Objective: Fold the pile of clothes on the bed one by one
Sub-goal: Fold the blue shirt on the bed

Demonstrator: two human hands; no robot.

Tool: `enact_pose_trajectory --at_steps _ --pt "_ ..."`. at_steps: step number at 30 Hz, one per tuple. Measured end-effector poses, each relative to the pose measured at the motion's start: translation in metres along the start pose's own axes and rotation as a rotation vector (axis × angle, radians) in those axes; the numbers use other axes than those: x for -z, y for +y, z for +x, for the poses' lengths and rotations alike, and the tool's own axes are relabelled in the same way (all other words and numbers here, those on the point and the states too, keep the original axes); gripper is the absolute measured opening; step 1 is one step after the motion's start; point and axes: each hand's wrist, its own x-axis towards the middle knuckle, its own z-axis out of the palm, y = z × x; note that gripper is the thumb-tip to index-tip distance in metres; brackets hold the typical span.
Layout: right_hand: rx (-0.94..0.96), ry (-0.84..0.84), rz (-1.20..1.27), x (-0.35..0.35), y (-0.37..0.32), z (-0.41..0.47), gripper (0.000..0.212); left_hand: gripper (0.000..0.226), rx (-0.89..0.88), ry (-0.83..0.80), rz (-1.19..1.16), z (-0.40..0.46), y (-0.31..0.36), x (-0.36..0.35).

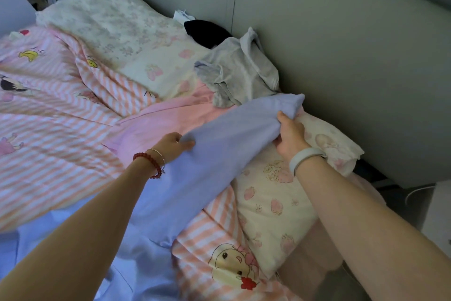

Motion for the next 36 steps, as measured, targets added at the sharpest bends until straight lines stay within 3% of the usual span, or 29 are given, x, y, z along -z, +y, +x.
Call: enact_pose_trajectory --at_steps 4,7,9,12,15,17,20,22,25,27,32,34,35,36 --pt "0.041 0.053 0.071 0.017 -0.001 0.006 0.030 0.028 -0.055 0.049 -0.082 0.007 0.009 -0.004" --pt "0.013 0.048 0.162 0.025 -0.007 0.004 0.029 0.017 -0.140 0.270 -0.120 0.011 0.018 -0.008" --pt "0.050 0.051 0.141 0.025 -0.010 0.002 0.031 0.024 -0.130 0.387 0.004 0.010 0.021 -0.010" --pt "0.184 0.049 0.036 0.016 -0.013 -0.013 0.020 0.035 -0.178 0.447 0.029 -0.003 0.013 -0.015" --pt "0.427 0.003 -0.180 -0.003 -0.012 -0.046 0.023 0.030 -0.204 0.426 -0.198 -0.038 -0.010 -0.018" --pt "0.582 -0.075 -0.261 -0.021 -0.003 -0.076 0.010 0.018 -0.174 0.413 -0.343 -0.068 -0.034 -0.015" --pt "0.761 -0.261 -0.402 -0.052 0.027 -0.133 0.008 0.016 0.000 0.366 -0.698 -0.129 -0.078 0.003" --pt "0.867 -0.398 -0.493 -0.071 0.061 -0.173 0.019 0.022 0.109 0.339 -0.972 -0.168 -0.115 0.022" --pt "0.926 -0.641 -0.586 -0.098 0.123 -0.238 0.038 0.031 0.143 0.329 -1.260 -0.228 -0.175 0.050" --pt "0.947 -0.822 -0.626 -0.111 0.166 -0.285 0.040 0.045 0.138 0.350 -1.432 -0.269 -0.224 0.067" --pt "0.920 -1.415 -0.745 -0.117 0.268 -0.396 0.045 0.082 0.027 0.480 -1.596 -0.374 -0.363 0.079" --pt "0.896 -1.623 -0.916 -0.104 0.305 -0.416 0.052 0.086 0.219 0.547 -1.619 -0.402 -0.384 0.067" --pt "0.840 -1.679 -1.001 -0.095 0.319 -0.419 0.053 0.080 0.334 0.516 -1.719 -0.408 -0.392 0.068" --pt "0.804 -1.687 -1.035 -0.088 0.328 -0.416 0.050 0.068 0.444 0.592 -1.676 -0.413 -0.400 0.063"
